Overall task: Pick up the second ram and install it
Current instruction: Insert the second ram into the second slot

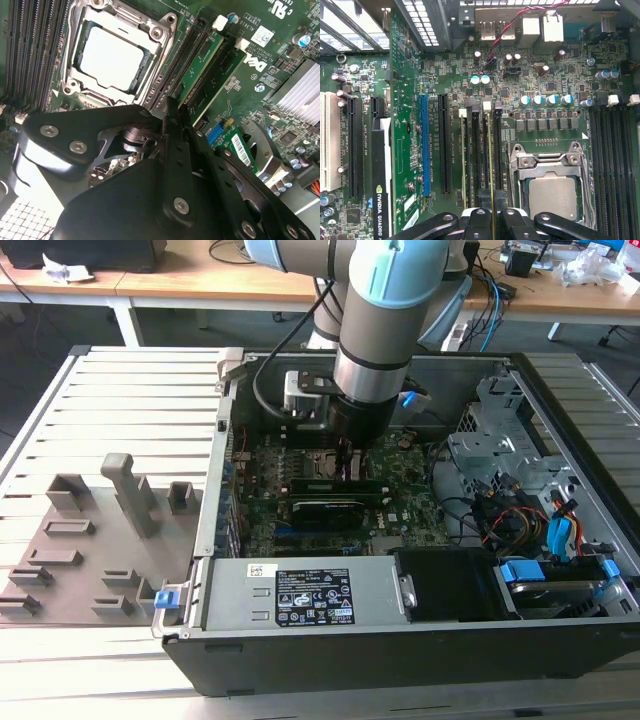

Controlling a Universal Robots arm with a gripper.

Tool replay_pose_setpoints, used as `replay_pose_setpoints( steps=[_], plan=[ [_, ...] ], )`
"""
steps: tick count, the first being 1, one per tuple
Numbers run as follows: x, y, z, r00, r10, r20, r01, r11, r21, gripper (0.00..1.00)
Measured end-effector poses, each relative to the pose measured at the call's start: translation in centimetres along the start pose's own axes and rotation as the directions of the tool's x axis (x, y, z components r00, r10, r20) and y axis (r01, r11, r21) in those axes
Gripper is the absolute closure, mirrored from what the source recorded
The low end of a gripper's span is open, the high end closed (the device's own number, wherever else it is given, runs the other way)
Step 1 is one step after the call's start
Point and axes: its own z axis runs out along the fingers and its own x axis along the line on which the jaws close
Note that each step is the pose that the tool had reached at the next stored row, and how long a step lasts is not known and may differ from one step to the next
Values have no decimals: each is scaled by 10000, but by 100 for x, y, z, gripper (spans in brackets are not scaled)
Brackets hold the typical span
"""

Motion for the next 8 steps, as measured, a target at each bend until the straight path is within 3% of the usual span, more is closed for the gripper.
replay_pose_setpoints(
  steps=[8],
  plan=[
    [1, 6, 19, 10000, -24, -1, 24, 10000, -1, 86]
  ],
)
